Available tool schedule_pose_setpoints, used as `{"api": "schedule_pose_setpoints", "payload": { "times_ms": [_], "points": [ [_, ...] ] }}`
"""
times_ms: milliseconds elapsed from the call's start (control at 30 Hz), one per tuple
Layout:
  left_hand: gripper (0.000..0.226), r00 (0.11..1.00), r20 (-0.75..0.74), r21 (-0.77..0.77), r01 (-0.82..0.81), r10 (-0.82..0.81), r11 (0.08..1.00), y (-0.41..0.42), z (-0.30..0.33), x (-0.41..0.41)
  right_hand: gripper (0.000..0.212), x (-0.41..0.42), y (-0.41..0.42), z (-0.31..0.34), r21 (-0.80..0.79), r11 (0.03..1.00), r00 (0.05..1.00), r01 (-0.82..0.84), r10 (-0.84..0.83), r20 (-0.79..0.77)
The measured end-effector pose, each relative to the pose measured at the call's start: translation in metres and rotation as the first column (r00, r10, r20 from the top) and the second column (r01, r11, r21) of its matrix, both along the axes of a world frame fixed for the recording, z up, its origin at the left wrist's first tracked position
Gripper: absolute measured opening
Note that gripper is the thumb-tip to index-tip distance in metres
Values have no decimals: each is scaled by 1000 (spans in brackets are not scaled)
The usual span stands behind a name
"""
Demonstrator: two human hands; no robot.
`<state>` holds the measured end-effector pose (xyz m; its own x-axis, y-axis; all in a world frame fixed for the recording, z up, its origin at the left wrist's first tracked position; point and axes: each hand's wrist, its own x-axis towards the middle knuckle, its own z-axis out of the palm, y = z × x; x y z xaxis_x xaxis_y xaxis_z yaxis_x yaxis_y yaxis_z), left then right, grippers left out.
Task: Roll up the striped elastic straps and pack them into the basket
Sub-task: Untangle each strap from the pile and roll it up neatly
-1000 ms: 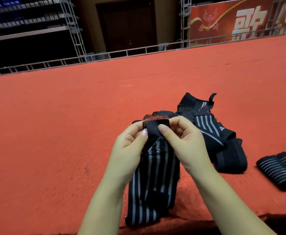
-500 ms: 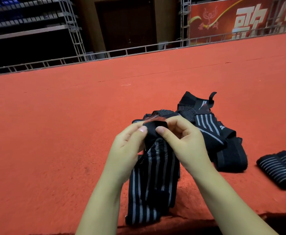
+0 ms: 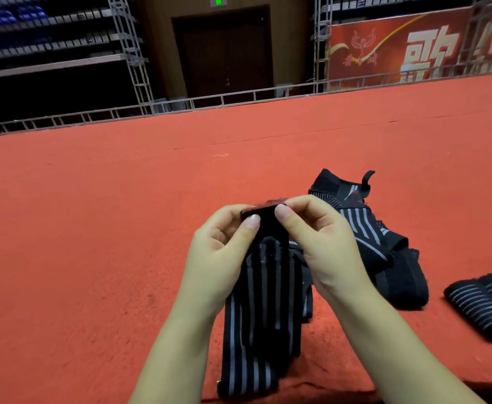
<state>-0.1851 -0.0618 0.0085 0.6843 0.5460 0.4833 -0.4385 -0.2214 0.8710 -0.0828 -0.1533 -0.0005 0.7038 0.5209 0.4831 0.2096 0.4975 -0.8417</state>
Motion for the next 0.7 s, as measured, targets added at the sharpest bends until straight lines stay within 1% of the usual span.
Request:
{"api": "schedule_pose_setpoints", "payload": {
  "times_ms": [33, 100, 200, 267, 333, 400, 433, 467, 500, 567, 633, 700],
  "points": [
    [10, 1000, 4, 9, 2, -2, 1000, 0, 0, 0, 8, -1, 2, 4, 26, 1000, 1000, 9, -9, -3],
    [24, 999, -39, 41, 15, -13, 999, 2, -1, 1, 10, -2, 7, 14, 90, 996, 997, -5, 12, -73],
    [31, 991, -133, 47, 31, -24, 998, 5, -5, 1, 10, 4, 10, 35, 159, 983, 972, -88, 120, -203],
    [31, 993, -120, 43, -3, 8, 999, 8, -5, 2, 12, 9, 10, 49, 169, 977, 959, -131, 168, -227],
    [38, 997, -74, 41, -28, 31, 999, 8, -2, 4, 9, 16, 12, 57, 182, 973, 955, -144, 185, -233],
    [54, 1000, -17, 4, -25, 25, 1000, 6, 7, 7, 8, 21, 13, 57, 100, 989, 980, -110, 125, -158],
    [60, 999, 20, -12, -31, 31, 999, 4, 14, 9, 16, 23, 13, 53, 27, 996, 993, -79, 81, -85],
    [63, 997, 56, -28, -43, 44, 999, 4, 20, 10, 31, 23, 10, 47, -57, 997, 998, -57, 58, -1],
    [64, 993, 98, -43, -59, 63, 997, 6, 27, 11, 45, 21, 6, 39, -129, 990, 995, -63, 73, 73],
    [61, 980, 179, -73, -76, 88, 994, 12, 45, 14, 61, 12, 0, 24, -217, 967, 972, -131, 168, 162],
    [56, 974, 211, -87, -61, 78, 994, 18, 62, 20, 68, 0, -4, 11, -238, 956, 951, -170, 223, 214],
    [52, 980, 195, -77, -23, 38, 997, 23, 77, 27, 73, -2, -3, 6, -179, 977, 939, -117, 168, 301]
  ]
}}
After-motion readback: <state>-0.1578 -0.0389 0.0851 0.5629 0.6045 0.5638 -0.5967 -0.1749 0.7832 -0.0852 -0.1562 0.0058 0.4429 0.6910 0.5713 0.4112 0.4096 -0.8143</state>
